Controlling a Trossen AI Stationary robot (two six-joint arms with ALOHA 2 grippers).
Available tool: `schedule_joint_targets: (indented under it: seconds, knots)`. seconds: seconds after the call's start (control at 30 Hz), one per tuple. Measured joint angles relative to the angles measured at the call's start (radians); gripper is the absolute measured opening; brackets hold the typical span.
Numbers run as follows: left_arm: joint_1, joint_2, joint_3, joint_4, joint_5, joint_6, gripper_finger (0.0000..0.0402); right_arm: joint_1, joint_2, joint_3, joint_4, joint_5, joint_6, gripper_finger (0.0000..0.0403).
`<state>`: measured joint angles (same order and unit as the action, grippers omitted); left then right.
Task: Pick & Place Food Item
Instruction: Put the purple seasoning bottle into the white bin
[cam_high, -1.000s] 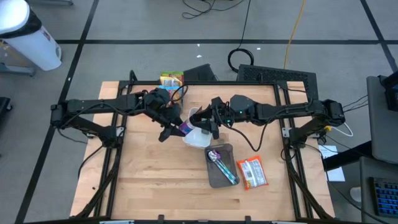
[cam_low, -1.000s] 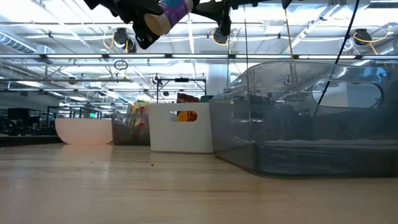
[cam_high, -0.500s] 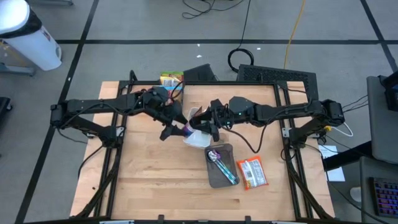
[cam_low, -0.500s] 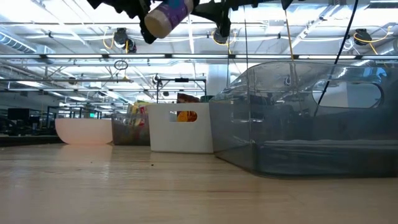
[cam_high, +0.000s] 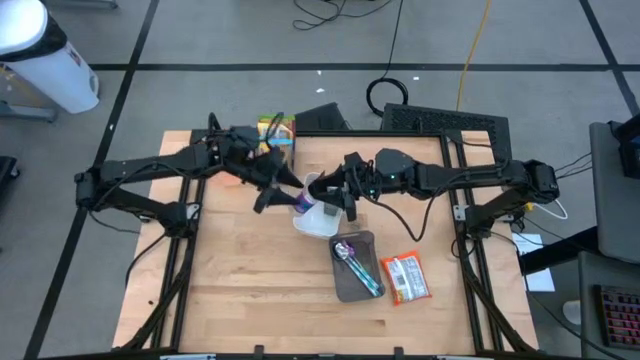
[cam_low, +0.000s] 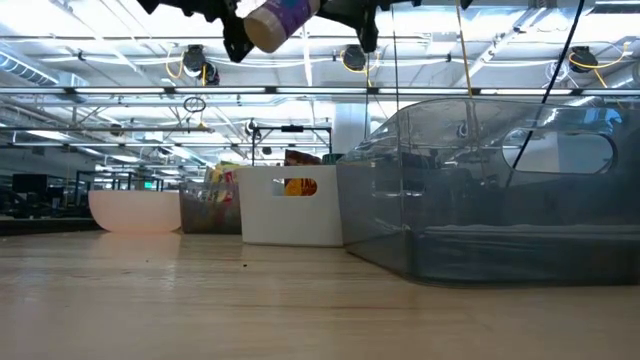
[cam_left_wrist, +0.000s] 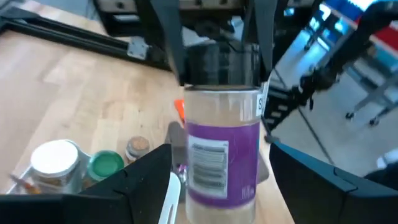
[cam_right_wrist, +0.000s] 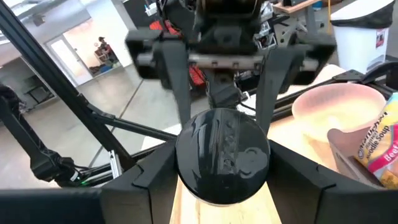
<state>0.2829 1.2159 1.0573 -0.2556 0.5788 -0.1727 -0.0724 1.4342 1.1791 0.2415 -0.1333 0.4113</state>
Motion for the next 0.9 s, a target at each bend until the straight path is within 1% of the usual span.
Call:
schedule_joint_targets:
  seconds: [0.13, 0.23, 0.37, 0.43, 0.5, 0.57, 0.67, 0.83, 0.9]
  knots:
    - [0.058, -0.057, 0.0, 0.004, 0.013, -0.074, 0.028, -0.013, -0.029, 0.0, -0.023, 0.0, -0.008, 0.0195]
    - [0.101, -0.099, 0.0, 0.002, 0.014, -0.096, 0.028, -0.023, -0.049, 0.0, -0.032, 0.002, -0.008, 0.0195]
    - [0.131, -0.108, 0.001, 0.099, 0.016, -0.109, 0.028, -0.027, -0.053, 0.001, -0.029, 0.01, -0.012, 0.0195]
    - [0.151, -0.114, -0.001, 0.138, 0.023, -0.167, 0.028, -0.027, -0.052, 0.007, -0.041, 0.029, -0.018, 0.0195]
    - [0.177, -0.121, 0.0, 0.201, 0.055, -0.203, 0.028, -0.027, -0.049, 0.019, -0.043, 0.031, -0.032, 0.0195]
    - [0.21, -0.123, 0.001, 0.238, 0.112, -0.226, 0.028, -0.027, -0.043, 0.036, -0.037, 0.047, -0.043, 0.0195]
    - [0.277, -0.149, -0.002, 0.245, 0.183, -0.266, 0.028, -0.029, -0.041, 0.066, -0.073, 0.082, -0.081, 0.0195]
    - [0.394, -0.202, 0.0, 0.239, 0.244, -0.271, 0.028, -0.063, -0.041, 0.121, -0.172, 0.087, -0.105, 0.0195]
    - [0.432, -0.218, -0.001, 0.239, 0.268, -0.271, 0.028, -0.078, -0.041, 0.128, -0.186, 0.087, -0.11, 0.0195]
